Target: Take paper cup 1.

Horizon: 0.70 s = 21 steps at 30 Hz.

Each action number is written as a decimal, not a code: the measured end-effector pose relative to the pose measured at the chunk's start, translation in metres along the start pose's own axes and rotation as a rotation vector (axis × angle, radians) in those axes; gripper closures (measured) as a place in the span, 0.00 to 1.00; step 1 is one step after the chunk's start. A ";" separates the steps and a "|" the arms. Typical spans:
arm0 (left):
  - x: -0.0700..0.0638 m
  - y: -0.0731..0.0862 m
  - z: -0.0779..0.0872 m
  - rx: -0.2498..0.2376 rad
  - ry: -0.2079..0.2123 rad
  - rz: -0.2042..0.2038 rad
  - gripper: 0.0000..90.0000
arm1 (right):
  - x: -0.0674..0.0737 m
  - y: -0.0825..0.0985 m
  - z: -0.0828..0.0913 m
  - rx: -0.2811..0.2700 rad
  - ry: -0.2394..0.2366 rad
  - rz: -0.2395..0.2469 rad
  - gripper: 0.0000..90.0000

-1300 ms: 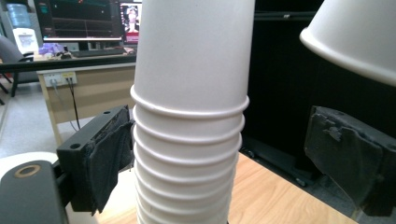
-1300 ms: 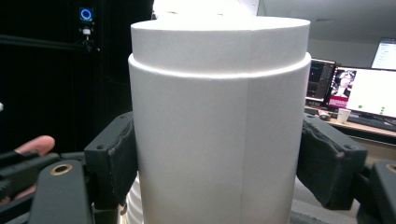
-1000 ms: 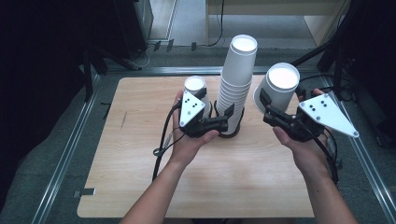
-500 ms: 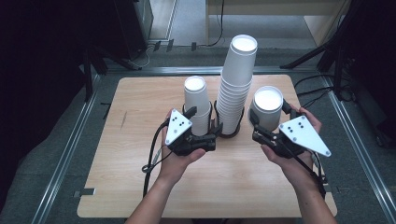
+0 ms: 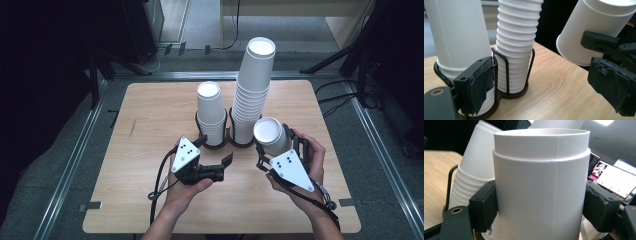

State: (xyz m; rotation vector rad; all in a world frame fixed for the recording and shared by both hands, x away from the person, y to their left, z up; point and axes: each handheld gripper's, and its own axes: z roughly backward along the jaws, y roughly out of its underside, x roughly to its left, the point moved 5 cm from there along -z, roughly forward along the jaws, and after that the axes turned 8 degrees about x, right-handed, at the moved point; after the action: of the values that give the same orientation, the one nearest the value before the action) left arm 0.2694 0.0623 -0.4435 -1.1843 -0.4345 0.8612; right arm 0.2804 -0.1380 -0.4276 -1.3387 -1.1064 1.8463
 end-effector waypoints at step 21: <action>-0.019 0.017 -0.009 0.068 0.121 -0.051 0.09 | 0.052 0.025 0.001 -0.042 0.046 0.372 0.24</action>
State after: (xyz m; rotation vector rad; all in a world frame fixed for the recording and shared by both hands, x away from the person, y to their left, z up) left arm 0.2581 0.0443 -0.4603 -1.1509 -0.3335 0.7504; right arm 0.2631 -0.1069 -0.4728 -1.6941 -0.9222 2.0464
